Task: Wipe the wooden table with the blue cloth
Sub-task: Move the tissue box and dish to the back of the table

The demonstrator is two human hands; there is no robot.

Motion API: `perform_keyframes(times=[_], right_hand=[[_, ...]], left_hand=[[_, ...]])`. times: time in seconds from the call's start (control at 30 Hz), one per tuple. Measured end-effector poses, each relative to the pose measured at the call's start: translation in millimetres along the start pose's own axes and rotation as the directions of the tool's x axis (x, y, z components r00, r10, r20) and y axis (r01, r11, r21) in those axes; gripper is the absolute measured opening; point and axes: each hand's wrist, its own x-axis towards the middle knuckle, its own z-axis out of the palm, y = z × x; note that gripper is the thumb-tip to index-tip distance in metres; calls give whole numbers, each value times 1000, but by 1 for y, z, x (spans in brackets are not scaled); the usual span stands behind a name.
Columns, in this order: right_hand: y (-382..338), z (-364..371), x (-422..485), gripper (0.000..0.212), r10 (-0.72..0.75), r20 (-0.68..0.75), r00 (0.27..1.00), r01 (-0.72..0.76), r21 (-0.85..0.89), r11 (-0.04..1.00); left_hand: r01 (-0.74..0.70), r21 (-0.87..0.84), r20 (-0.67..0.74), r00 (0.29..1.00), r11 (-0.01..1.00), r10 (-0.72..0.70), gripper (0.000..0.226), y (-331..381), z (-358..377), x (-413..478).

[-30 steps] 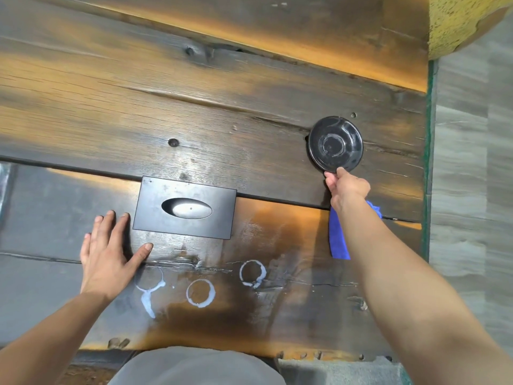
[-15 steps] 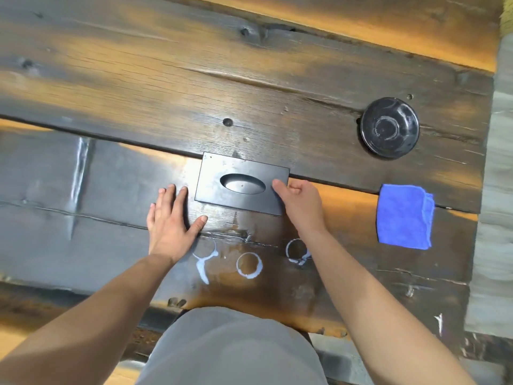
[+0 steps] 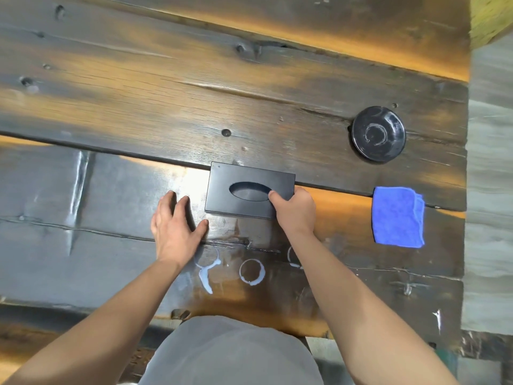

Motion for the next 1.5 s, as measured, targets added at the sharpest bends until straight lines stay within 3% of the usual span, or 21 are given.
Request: perform_keyframes(times=[0.2,0.4,0.53,0.63,0.87,1.07,1.2,1.4,1.5], right_hand=[[23,-60,21,33,65,-81,995,-59,70,996],[32,-117,67,40,130,-196,972,-116,84,990],[19,-131,101,27,103,-194,976,-85,100,991],[1,-128,127,33,74,-199,977,-56,91,994],[-40,-117,172,47,59,-161,985,-56,25,998],[-47,-113,194,37,69,-118,991,-71,-10,997],[-42,-109,202,43,60,-113,992,-62,-10,998],[-30,-109,191,66,-96,-204,974,71,-130,989],[-5,-124,171,56,-169,-323,931,140,-111,984]], left_hand=[[-158,-67,1,987,985,159,70,47,5,29],[-322,53,126,941,945,313,84,108,27,69],[-335,171,180,935,927,305,95,127,40,85],[-337,226,204,934,914,294,98,125,46,87],[-323,229,214,937,918,276,98,124,48,88],[-318,246,215,939,916,269,96,125,50,89],[-315,247,216,940,916,265,96,125,51,89],[-311,256,213,942,915,261,96,125,50,90],[-308,249,211,943,918,259,96,125,50,90]])
